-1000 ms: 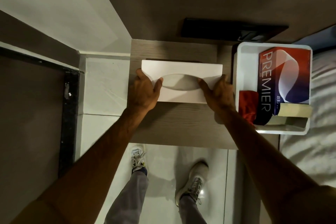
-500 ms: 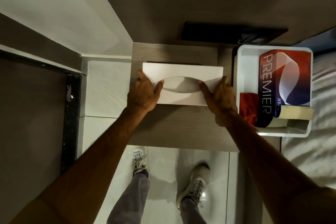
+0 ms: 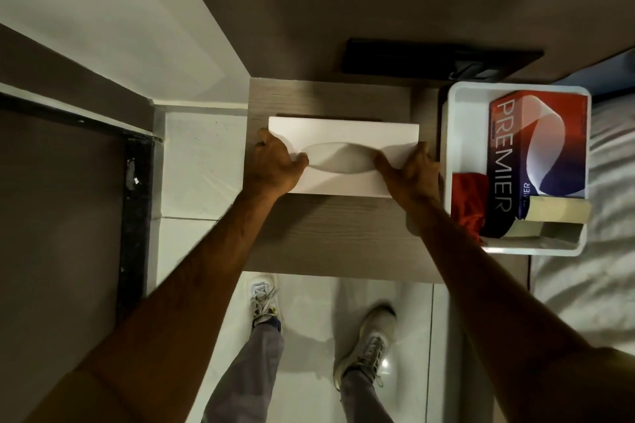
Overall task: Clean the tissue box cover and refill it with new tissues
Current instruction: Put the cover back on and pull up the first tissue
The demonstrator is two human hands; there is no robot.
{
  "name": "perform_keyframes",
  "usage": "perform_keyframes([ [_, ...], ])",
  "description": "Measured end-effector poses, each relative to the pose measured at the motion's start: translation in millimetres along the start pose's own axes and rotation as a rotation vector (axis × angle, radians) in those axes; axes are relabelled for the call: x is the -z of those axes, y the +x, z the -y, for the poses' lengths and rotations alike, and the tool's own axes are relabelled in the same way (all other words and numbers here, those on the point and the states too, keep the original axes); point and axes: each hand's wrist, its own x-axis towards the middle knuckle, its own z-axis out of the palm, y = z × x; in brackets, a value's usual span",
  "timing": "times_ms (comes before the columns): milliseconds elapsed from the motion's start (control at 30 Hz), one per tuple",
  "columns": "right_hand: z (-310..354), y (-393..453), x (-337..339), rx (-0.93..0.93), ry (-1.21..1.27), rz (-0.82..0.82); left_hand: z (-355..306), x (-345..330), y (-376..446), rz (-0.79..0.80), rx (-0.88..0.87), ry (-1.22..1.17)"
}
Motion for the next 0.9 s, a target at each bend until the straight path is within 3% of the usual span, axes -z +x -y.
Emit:
perform_keyframes([
  [133, 0.1, -2.8, -2.7, -0.017, 0.035, -0.031, 0.2, -1.1, 3.3, 0.002, 0.044, -0.048],
  [433, 1.3, -0.7, -1.6, -0.01, -0.081, -0.028, 14.1, -6.4, 0.5, -0.077, -0.046, -0.122],
  [500, 4.6, -9.6, 1.2, 0.083, -0.189, -0.097, 17.8, -11.3, -11.0, -0.153, -0.118, -0.079],
  [600, 10.0, -26.1, -3.5, 0.467, -0.372, -0.28, 35.2, -28.1, -29.1, -0.259, -0.299, 0.173],
  [700, 17.1, -25.1, -19.0, 0.739, -0.521, -0.175, 52.3, -38.0, -32.2, -0.239, -0.37, 0.319],
  [900, 36.9, 6.3, -43.9, 0.665, -0.658, 0.001, 59.6, -42.8, -25.3, -0.231, -0.389, 0.334],
])
